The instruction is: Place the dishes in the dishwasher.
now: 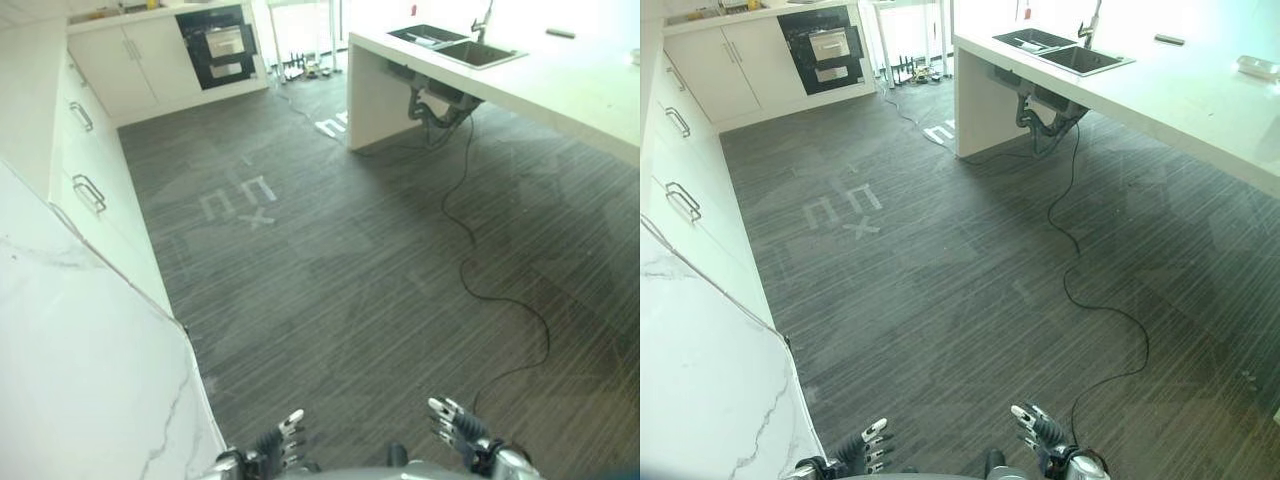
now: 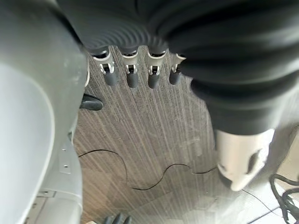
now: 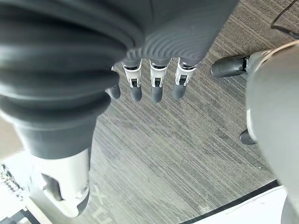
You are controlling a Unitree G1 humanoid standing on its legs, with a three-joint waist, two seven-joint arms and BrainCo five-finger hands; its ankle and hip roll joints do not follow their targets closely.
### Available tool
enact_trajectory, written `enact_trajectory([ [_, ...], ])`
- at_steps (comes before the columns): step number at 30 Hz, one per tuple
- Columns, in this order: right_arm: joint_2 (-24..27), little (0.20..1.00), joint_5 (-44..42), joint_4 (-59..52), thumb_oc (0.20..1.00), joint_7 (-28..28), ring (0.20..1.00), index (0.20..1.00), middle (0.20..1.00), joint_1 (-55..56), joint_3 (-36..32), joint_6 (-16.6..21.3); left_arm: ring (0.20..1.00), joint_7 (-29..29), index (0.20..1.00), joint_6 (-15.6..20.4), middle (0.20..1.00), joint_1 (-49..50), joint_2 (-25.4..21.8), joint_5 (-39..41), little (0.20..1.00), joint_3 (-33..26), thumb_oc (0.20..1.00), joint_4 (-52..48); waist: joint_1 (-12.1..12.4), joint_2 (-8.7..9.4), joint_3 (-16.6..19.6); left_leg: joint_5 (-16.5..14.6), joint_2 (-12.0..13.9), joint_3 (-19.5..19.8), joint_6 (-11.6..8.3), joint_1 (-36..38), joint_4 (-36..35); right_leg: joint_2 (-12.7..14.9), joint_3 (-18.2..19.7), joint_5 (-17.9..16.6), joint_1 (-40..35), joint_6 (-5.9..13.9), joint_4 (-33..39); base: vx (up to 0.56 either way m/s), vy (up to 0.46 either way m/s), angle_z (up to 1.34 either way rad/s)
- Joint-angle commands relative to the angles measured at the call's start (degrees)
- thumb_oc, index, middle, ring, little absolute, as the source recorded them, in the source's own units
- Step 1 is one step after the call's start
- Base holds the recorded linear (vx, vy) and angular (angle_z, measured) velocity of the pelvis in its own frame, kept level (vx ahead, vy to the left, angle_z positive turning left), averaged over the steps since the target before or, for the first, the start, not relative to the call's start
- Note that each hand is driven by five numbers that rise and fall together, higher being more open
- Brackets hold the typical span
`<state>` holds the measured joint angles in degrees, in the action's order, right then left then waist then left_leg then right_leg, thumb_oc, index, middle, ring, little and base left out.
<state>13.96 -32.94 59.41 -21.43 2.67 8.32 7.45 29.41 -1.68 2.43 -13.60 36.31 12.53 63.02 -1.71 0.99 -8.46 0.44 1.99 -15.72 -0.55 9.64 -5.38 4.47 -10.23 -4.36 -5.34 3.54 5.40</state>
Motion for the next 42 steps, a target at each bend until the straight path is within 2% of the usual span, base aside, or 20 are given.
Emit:
enact_trajectory([
  [1, 2.53, 1.000, -2.98, -2.51, 1.000, -3.86, 1.000, 1.000, 1.000, -5.07, 0.16, 6.28, 1.000, 0.04, 1.000, 7.37, 1.000, -3.02, 1.45, 4.59, 1.000, -0.50, 1.000, -0.42, -0.96, -1.60, -1.51, -5.78, 0.39, 2.38, -0.65, -1.09, 0.38, 1.69, -2.11, 7.40, -2.33, 3.31, -1.08, 0.00, -0.047, -0.09],
  [7, 4.15, 1.000, -4.79, -9.03, 1.000, -6.78, 1.000, 1.000, 1.000, -2.29, -0.60, 8.28, 1.000, -1.06, 1.000, 12.15, 1.000, -2.61, 0.51, 3.20, 1.000, -2.42, 1.000, -9.03, -1.61, -1.35, -0.39, -5.65, 0.76, 1.35, -1.02, -0.33, 0.46, 1.13, -1.58, 7.35, -3.09, 3.29, -0.80, 0.03, -0.065, -0.03],
  [9, 4.74, 1.000, -4.73, -15.52, 1.000, -5.49, 1.000, 1.000, 1.000, -0.79, -0.21, 8.32, 1.000, -2.37, 1.000, 13.80, 1.000, -1.51, -0.12, 3.55, 1.000, -2.75, 1.000, -15.39, -1.82, -1.38, -0.16, -5.74, 0.81, 1.00, -0.91, 0.07, 0.57, 0.78, -1.49, 7.53, -3.42, 2.99, -0.78, 0.06, -0.067, -0.04],
  [14, 5.15, 1.000, -2.58, -21.95, 1.000, -4.53, 1.000, 1.000, 1.000, 0.63, -0.10, 9.63, 1.000, -4.26, 1.000, 16.25, 1.000, 0.80, -0.93, 4.22, 1.000, -2.82, 1.000, -22.51, -1.90, -1.34, 0.08, -5.81, 1.00, 1.14, -0.86, 0.68, 0.62, 0.19, -1.46, 7.86, -3.83, 2.47, -0.97, 0.05, -0.058, -0.01],
  [16, 5.24, 1.000, -2.38, -25.32, 1.000, -4.33, 1.000, 1.000, 1.000, 1.13, -0.24, 10.87, 1.000, -5.76, 1.000, 19.04, 1.000, 2.35, -1.38, 5.28, 1.000, -2.82, 1.000, -26.82, -1.61, -1.18, 0.26, -5.79, 1.17, 1.41, -0.99, 0.76, 0.75, -0.25, -1.76, 8.20, -4.08, 2.09, -1.06, 0.07, -0.114, 0.02],
  [21, 5.20, 1.000, -3.32, -29.83, 1.000, -4.10, 1.000, 1.000, 1.000, 2.02, -0.60, 10.62, 1.000, -8.21, 1.000, 21.57, 1.000, 3.62, -2.14, 4.26, 1.000, -3.60, 1.000, -32.30, -1.47, -0.97, 0.35, -5.33, 1.68, 1.53, -1.30, 0.37, 1.00, -0.82, -1.82, 8.41, -3.91, 1.46, -1.34, 0.04, -0.087, 0.01],
  [25, 5.15, 1.000, -2.78, -32.98, 1.000, -3.68, 1.000, 1.000, 1.000, 2.27, -0.34, 10.05, 1.000, -9.76, 1.000, 21.90, 1.000, 3.61, -3.23, 4.12, 1.000, -4.15, 1.000, -36.32, -1.27, -1.17, -0.18, -4.92, 2.30, 1.84, -1.99, -0.07, 1.81, -1.47, -1.90, 8.86, -3.94, 0.78, -1.87, 0.02, -0.126, -0.01],
  [29, 5.70, 1.000, -2.82, -34.95, 1.000, -2.29, 1.000, 1.000, 1.000, 0.93, 0.69, 9.35, 1.000, -10.91, 1.000, 21.65, 1.000, 1.80, -3.12, 5.74, 1.000, -3.84, 1.000, -37.78, -0.87, -1.14, -1.29, -5.52, 2.98, 3.10, -2.80, -2.65, 7.52, -1.88, -2.00, 9.86, -3.22, -0.65, -3.61, -0.01, -0.139, 0.03],
  [31, 5.98, 1.000, -2.70, -35.01, 1.000, -2.19, 1.000, 1.000, 1.000, -0.12, 0.95, 9.43, 1.000, -10.73, 1.000, 21.99, 1.000, 1.43, -2.86, 6.91, 1.000, -3.84, 1.000, -37.91, -0.33, -0.26, -2.21, -8.70, 2.28, 3.58, -1.97, -5.11, 15.65, -0.77, -2.15, 10.13, -2.77, -1.24, -5.25, 0.05, -0.167, 0.13],
  [32, 6.17, 1.000, -2.73, -35.11, 1.000, -2.05, 1.000, 1.000, 1.000, -0.50, 1.14, 9.74, 1.000, -10.23, 1.000, 21.61, 1.000, 1.54, -2.84, 8.17, 1.000, -4.08, 1.000, -38.29, 0.41, 0.60, -2.90, -8.99, 2.16, 4.06, -1.40, -8.96, 23.72, -0.16, -2.25, 10.19, -2.64, -2.09, -6.09, 0.11, -0.239, 0.13],
  [34, 6.24, 1.000, -2.92, -35.72, 1.000, -1.65, 1.000, 1.000, 1.000, -0.17, 0.97, 9.79, 1.000, -9.04, 1.000, 20.51, 1.000, 2.06, -2.55, 8.19, 1.000, -4.83, 1.000, -38.94, 1.32, 1.25, -3.86, -7.46, 1.78, 4.85, -1.08, -13.64, 31.68, -0.06, -2.48, 10.06, -2.68, -2.94, -7.02, 0.12, -0.192, 0.04],
  [36, 6.45, 1.000, -3.69, -35.67, 1.000, -2.51, 1.000, 1.000, 1.000, -0.18, 0.96, 9.88, 1.000, -8.44, 1.000, 20.32, 1.000, 3.17, -2.42, 6.66, 1.000, -5.59, 1.000, -40.12, 2.46, 0.93, -4.99, -6.43, -0.17, 6.55, -0.50, -16.51, 31.87, -0.70, -1.29, 10.34, -3.02, -3.11, -7.81, 0.15, -0.054, 0.08],
  [37, 6.44, 1.000, -3.68, -35.65, 1.000, -2.57, 1.000, 1.000, 1.000, -0.20, 0.97, 9.87, 1.000, -8.44, 1.000, 20.34, 1.000, 3.25, -2.44, 6.67, 1.000, -5.61, 1.000, -40.19, 2.53, 0.88, -5.08, -6.27, -0.21, 6.61, -0.54, -16.59, 31.52, -0.77, -1.20, 10.41, -3.13, -3.10, -7.79, 0.19, 0.000, -0.14],
  [38, 6.38, 1.000, -3.45, -35.58, 1.000, -3.35, 1.000, 1.000, 1.000, -0.36, 1.04, 9.98, 1.000, -8.55, 1.000, 20.58, 1.000, 3.87, -2.63, 6.62, 1.000, -5.84, 1.000, -40.70, 3.03, 0.59, -5.35, -4.77, -0.57, 7.07, -0.86, -17.38, 29.32, -1.24, -0.55, 10.79, -3.47, -3.00, -7.63, 0.31, 0.073, -0.25],
  [39, 6.19, 1.000, -2.39, -36.31, 1.000, -3.81, 1.000, 1.000, 1.000, -0.33, 1.31, 9.62, 1.000, -9.32, 1.000, 20.44, 1.000, 4.99, -2.58, 7.09, 1.000, -6.30, 1.000, -41.70, 4.18, -0.58, -5.63, -0.73, -0.11, 7.17, -2.14, -18.79, 20.82, -2.35, 0.17, 11.78, -5.46, -2.48, -6.44, 0.38, 0.086, -0.18],
  [40, 6.14, 1.000, -2.06, -36.68, 1.000, -3.77, 1.000, 1.000, 1.000, -0.26, 1.50, 9.38, 1.000, -9.78, 1.000, 20.24, 1.000, 5.25, -2.50, 7.20, 1.000, -6.37, 1.000, -42.01, 4.54, -0.97, -5.60, 0.77, 0.31, 7.22, -2.59, -19.31, 18.54, -2.66, 0.13, 12.00, -6.16, -2.39, -6.05, 0.56, 0.192, -0.13],
  [41, 6.00, 1.000, -1.35, -37.68, 1.000, -3.22, 1.000, 1.000, 1.000, 0.39, 1.53, 8.74, 1.000, -10.36, 1.000, 19.54, 1.000, 5.68, -2.46, 7.18, 1.000, -6.77, 1.000, -42.12, 5.38, -1.82, -5.42, 5.32, 2.38, 5.19, -3.74, -21.16, 11.16, -3.04, -0.69, 12.82, -8.94, -2.18, -4.73, 0.43, 0.163, -0.05],
  [42, 5.93, 1.000, -1.18, -37.86, 1.000, -3.07, 1.000, 1.000, 1.000, 0.71, 1.50, 8.85, 1.000, -10.28, 1.000, 19.55, 1.000, 5.73, -2.42, 7.11, 1.000, -6.89, 1.000, -41.87, 5.49, -2.06, -5.32, 6.28, 3.19, 4.07, -4.00, -21.72, 9.85, -3.11, -1.23, 13.11, -9.57, -2.12, -4.48, 0.51, 0.187, -0.15],
])
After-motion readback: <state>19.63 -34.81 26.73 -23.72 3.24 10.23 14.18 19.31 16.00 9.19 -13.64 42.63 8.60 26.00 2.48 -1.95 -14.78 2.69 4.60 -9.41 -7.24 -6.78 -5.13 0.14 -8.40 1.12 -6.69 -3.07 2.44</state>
